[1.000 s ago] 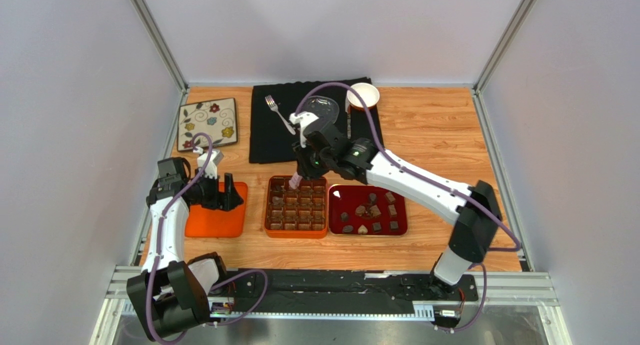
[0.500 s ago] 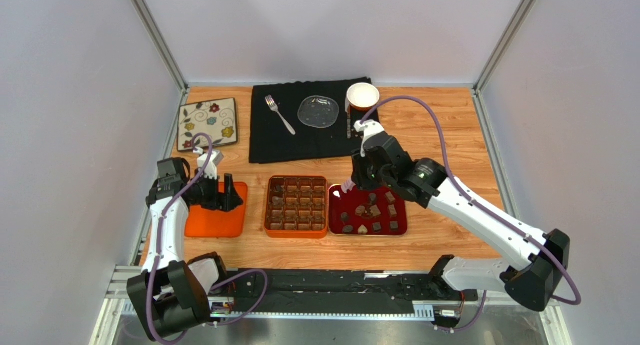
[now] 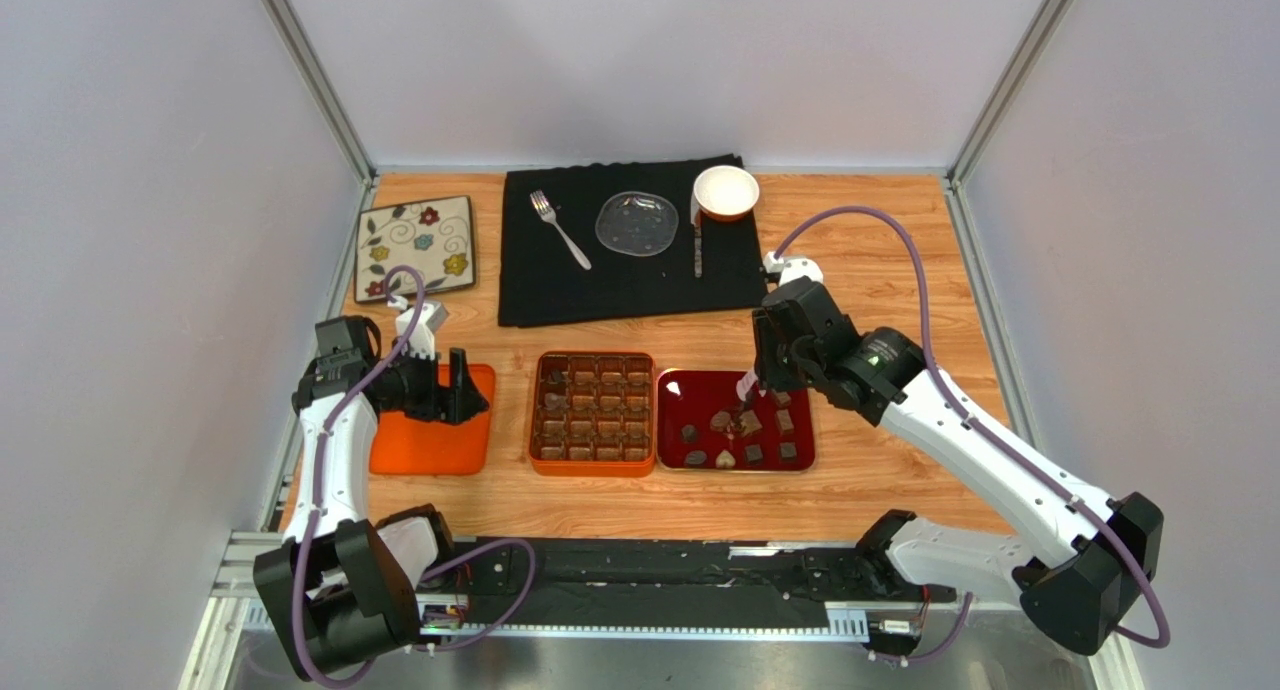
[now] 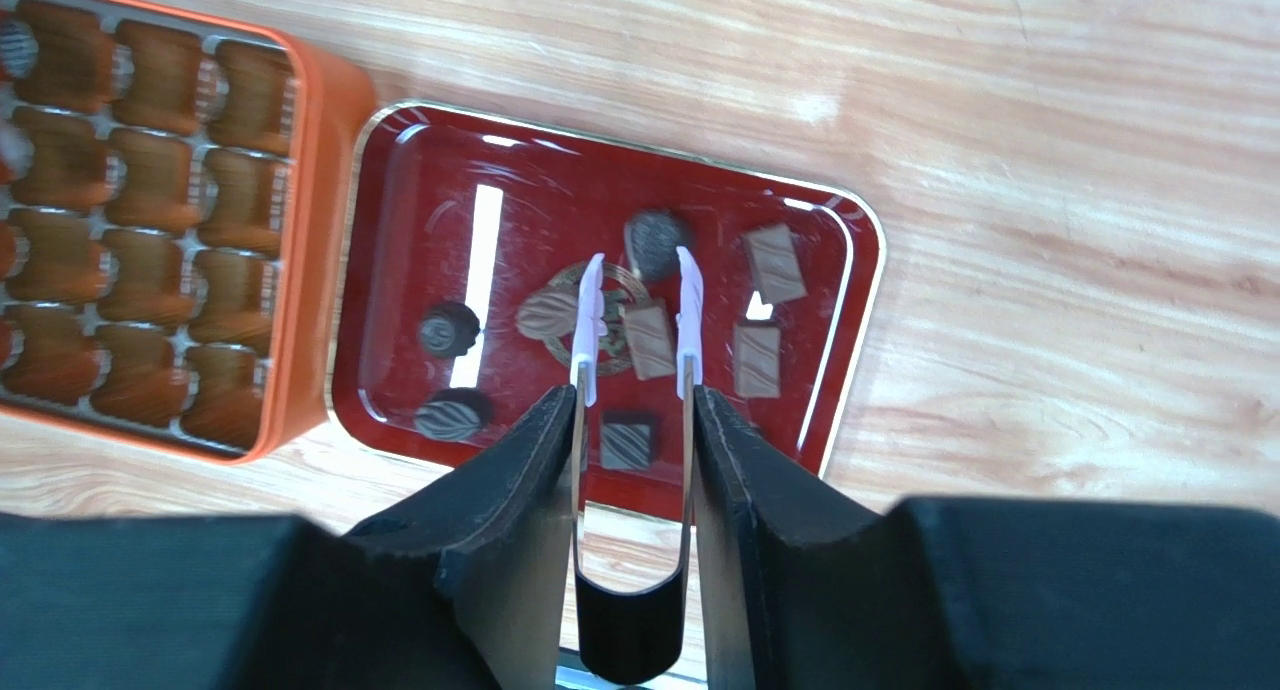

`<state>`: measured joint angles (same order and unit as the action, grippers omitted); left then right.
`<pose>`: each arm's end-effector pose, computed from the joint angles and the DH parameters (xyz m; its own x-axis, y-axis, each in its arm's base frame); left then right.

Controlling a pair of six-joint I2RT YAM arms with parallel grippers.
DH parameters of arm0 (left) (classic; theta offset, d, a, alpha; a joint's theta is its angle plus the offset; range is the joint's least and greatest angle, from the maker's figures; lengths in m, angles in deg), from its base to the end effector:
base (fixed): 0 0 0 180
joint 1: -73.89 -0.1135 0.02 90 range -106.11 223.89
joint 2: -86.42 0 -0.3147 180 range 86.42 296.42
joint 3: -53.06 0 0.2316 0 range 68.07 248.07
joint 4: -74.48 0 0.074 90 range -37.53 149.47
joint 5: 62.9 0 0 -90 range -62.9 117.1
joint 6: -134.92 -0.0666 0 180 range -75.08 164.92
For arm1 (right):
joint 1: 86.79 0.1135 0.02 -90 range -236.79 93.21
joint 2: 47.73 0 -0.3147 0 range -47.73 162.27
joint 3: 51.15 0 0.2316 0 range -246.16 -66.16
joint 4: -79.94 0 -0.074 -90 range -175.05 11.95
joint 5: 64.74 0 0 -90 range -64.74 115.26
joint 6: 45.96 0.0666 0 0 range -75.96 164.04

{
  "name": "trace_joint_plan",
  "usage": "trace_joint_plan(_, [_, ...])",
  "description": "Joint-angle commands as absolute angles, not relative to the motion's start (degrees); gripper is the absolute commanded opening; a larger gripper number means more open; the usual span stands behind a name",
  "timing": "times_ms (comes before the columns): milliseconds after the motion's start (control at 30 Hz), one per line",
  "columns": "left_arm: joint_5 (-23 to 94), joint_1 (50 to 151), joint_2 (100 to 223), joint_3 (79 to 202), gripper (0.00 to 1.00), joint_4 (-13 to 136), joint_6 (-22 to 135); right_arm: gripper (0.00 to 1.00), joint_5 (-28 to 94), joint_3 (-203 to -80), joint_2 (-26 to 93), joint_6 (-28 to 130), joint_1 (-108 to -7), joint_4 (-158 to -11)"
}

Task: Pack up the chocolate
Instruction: Pick up the fake chocolate from the plate.

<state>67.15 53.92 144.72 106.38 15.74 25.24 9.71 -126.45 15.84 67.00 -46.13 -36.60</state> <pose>0.1469 0.0078 0.2491 -0.7914 -0.0133 -0.6112 0.2898 0.8722 -0.3941 0.1575 0.1117 0.3339 -0.7441 -0.1437 -0.6524 -0.2297 0.9721 0.0478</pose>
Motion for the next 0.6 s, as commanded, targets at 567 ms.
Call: trace_joint_plan(567, [68.3,53.4,145.0,106.9,0.85,16.1,24.1,0.37,10.9,-124.6,19.2,67.6,-49.0,-43.0])
